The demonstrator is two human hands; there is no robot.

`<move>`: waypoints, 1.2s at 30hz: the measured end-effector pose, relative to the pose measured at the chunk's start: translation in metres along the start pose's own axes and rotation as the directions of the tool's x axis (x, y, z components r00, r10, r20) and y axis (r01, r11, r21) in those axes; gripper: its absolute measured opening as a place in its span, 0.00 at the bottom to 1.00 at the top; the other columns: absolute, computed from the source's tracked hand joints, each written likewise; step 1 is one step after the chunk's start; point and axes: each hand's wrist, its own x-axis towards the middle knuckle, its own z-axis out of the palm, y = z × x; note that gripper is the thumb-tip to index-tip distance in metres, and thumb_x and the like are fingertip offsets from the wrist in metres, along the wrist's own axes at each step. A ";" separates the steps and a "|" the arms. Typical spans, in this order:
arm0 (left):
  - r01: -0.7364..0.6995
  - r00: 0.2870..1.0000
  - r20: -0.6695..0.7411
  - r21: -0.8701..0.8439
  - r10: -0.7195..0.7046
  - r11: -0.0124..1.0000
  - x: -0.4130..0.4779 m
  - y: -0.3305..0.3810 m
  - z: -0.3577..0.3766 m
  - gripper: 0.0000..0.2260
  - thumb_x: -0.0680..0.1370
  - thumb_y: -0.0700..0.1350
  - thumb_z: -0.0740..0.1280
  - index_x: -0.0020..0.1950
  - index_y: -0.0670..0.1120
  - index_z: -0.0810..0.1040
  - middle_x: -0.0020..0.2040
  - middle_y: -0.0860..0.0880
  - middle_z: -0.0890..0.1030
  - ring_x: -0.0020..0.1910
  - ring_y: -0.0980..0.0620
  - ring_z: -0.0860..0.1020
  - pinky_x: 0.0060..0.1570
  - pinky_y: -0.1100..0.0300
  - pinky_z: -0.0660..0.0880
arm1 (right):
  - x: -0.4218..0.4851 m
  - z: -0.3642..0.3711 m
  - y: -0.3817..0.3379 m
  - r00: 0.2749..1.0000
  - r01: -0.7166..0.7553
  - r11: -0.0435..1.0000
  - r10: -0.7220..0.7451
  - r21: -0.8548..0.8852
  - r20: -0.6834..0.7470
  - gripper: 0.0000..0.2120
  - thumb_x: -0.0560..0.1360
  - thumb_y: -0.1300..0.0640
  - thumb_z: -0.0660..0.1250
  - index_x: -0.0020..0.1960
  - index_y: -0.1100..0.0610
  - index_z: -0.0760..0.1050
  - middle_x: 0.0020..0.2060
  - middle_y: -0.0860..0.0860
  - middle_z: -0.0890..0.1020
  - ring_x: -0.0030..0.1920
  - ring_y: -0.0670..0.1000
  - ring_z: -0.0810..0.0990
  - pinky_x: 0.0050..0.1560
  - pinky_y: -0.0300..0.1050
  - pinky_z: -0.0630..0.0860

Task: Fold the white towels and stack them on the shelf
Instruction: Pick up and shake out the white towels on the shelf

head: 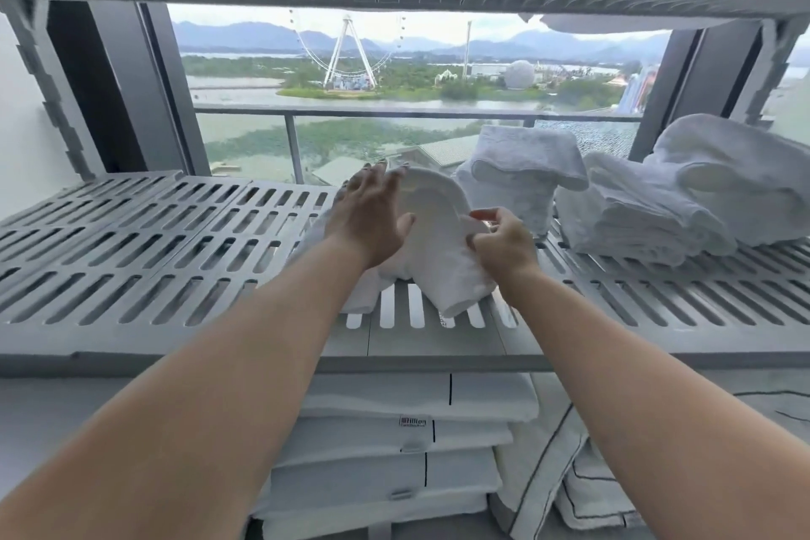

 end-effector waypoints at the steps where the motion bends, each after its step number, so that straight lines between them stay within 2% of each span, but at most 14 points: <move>1: -0.008 1.000 -0.006 -0.018 0.008 1.000 0.001 0.002 0.001 0.29 0.81 0.54 0.64 0.79 0.49 0.60 0.79 0.43 0.62 0.78 0.42 0.59 0.75 0.45 0.58 | -0.002 -0.002 0.000 0.998 -0.039 0.997 0.036 0.065 0.047 0.18 0.72 0.64 0.66 0.59 0.50 0.79 0.50 0.52 0.84 0.48 0.53 0.83 0.47 0.48 0.82; 5: -0.175 0.978 -0.124 -0.076 0.165 0.982 0.001 0.015 0.007 0.22 0.84 0.53 0.59 0.77 0.50 0.67 0.78 0.45 0.66 0.79 0.44 0.60 0.76 0.45 0.58 | -0.013 0.000 -0.004 0.910 -0.224 0.899 0.055 0.375 0.412 0.15 0.76 0.70 0.67 0.56 0.53 0.80 0.48 0.56 0.85 0.44 0.54 0.84 0.47 0.51 0.82; 8: -0.227 0.967 -0.166 -0.220 0.192 0.949 0.006 0.027 0.010 0.18 0.85 0.52 0.56 0.71 0.52 0.76 0.76 0.48 0.71 0.79 0.46 0.61 0.76 0.46 0.57 | -0.016 0.011 -0.012 0.860 -0.221 0.885 -0.022 0.411 0.510 0.18 0.76 0.74 0.64 0.60 0.57 0.78 0.47 0.56 0.84 0.45 0.55 0.81 0.46 0.49 0.78; 10: -0.164 0.986 -0.072 -0.242 0.151 0.956 0.013 0.027 0.009 0.18 0.85 0.52 0.53 0.66 0.53 0.80 0.76 0.50 0.71 0.79 0.49 0.59 0.77 0.46 0.55 | -0.018 0.018 -0.014 0.883 -0.173 0.912 -0.023 0.371 0.469 0.19 0.75 0.74 0.62 0.59 0.57 0.79 0.47 0.56 0.83 0.44 0.55 0.79 0.47 0.49 0.76; 12: -0.096 0.987 0.119 -0.076 0.105 0.992 0.017 0.021 0.013 0.20 0.85 0.53 0.51 0.67 0.53 0.80 0.80 0.52 0.64 0.81 0.52 0.53 0.79 0.45 0.48 | -0.017 0.021 -0.010 0.946 -0.066 0.966 -0.018 0.249 0.323 0.19 0.73 0.72 0.59 0.51 0.52 0.80 0.44 0.54 0.84 0.44 0.54 0.81 0.51 0.53 0.79; 14: -0.031 0.958 0.285 0.092 0.003 0.995 0.016 0.010 0.018 0.23 0.85 0.56 0.48 0.75 0.52 0.72 0.83 0.52 0.55 0.82 0.52 0.48 0.79 0.44 0.42 | -0.014 0.018 -0.004 0.984 -0.022 0.995 0.005 0.098 0.177 0.17 0.72 0.69 0.58 0.46 0.51 0.80 0.42 0.51 0.86 0.48 0.54 0.83 0.58 0.54 0.79; 16: 0.017 0.922 0.371 0.253 -0.113 0.967 0.017 -0.005 0.023 0.26 0.84 0.60 0.46 0.81 0.52 0.61 0.84 0.50 0.46 0.82 0.50 0.43 0.78 0.44 0.39 | -0.009 0.013 0.001 0.996 -0.021 1.000 0.021 -0.001 0.083 0.15 0.71 0.66 0.59 0.45 0.51 0.80 0.42 0.50 0.87 0.50 0.54 0.83 0.57 0.53 0.79; 18: 0.118 0.900 0.350 0.379 -0.260 0.918 0.023 -0.020 0.024 0.28 0.84 0.61 0.45 0.83 0.51 0.52 0.83 0.47 0.41 0.82 0.46 0.41 0.78 0.42 0.39 | -0.005 0.006 0.005 0.999 0.002 0.998 0.001 -0.058 0.043 0.12 0.71 0.64 0.60 0.45 0.50 0.80 0.42 0.50 0.86 0.49 0.53 0.83 0.55 0.52 0.79; 21: 0.368 0.870 0.165 0.407 -0.464 0.836 0.032 -0.026 0.024 0.29 0.85 0.53 0.46 0.83 0.41 0.43 0.83 0.43 0.38 0.81 0.42 0.39 0.79 0.41 0.39 | 0.002 -0.002 0.014 1.000 0.032 0.992 -0.032 -0.120 0.002 0.12 0.74 0.61 0.59 0.48 0.51 0.80 0.44 0.49 0.85 0.48 0.52 0.82 0.50 0.49 0.80; 23: 0.345 0.913 0.072 0.389 -0.402 0.854 0.034 -0.012 0.031 0.27 0.85 0.49 0.47 0.82 0.39 0.50 0.83 0.42 0.42 0.81 0.40 0.39 0.78 0.42 0.37 | 0.008 -0.009 0.021 0.999 0.033 0.983 -0.040 -0.179 -0.034 0.12 0.75 0.61 0.60 0.50 0.51 0.80 0.44 0.48 0.84 0.47 0.51 0.81 0.44 0.44 0.76; 26: 0.144 0.982 0.074 0.319 -0.176 0.937 0.035 0.025 0.048 0.22 0.83 0.50 0.52 0.72 0.43 0.73 0.82 0.39 0.53 0.81 0.38 0.46 0.77 0.38 0.40 | 0.019 -0.022 0.032 0.997 0.049 0.967 -0.063 -0.251 -0.047 0.12 0.75 0.61 0.59 0.52 0.52 0.79 0.44 0.50 0.84 0.47 0.53 0.81 0.42 0.42 0.71; 30: -0.009 0.997 0.075 0.228 -0.009 0.974 0.043 0.073 0.066 0.18 0.82 0.51 0.58 0.67 0.46 0.78 0.78 0.39 0.64 0.79 0.40 0.58 0.78 0.40 0.51 | 0.035 -0.053 0.046 0.988 0.107 0.923 -0.141 -0.369 -0.066 0.13 0.75 0.63 0.60 0.55 0.54 0.78 0.49 0.52 0.84 0.51 0.55 0.79 0.48 0.44 0.72; 33: -0.114 0.993 -0.021 0.145 0.118 0.983 0.053 0.108 0.074 0.15 0.81 0.50 0.63 0.64 0.46 0.80 0.70 0.42 0.75 0.68 0.41 0.73 0.67 0.47 0.67 | 0.051 -0.084 0.059 0.964 0.181 0.874 -0.248 -0.451 -0.094 0.12 0.76 0.62 0.62 0.57 0.56 0.78 0.52 0.55 0.82 0.55 0.56 0.79 0.53 0.45 0.74; 36: -0.178 0.977 -0.106 0.069 0.185 0.982 0.069 0.147 0.082 0.14 0.80 0.51 0.65 0.62 0.48 0.80 0.63 0.46 0.79 0.62 0.43 0.77 0.60 0.49 0.72 | 0.073 -0.124 0.071 0.925 0.231 0.819 -0.352 -0.526 -0.141 0.12 0.77 0.61 0.63 0.59 0.56 0.77 0.54 0.57 0.81 0.57 0.57 0.78 0.58 0.51 0.75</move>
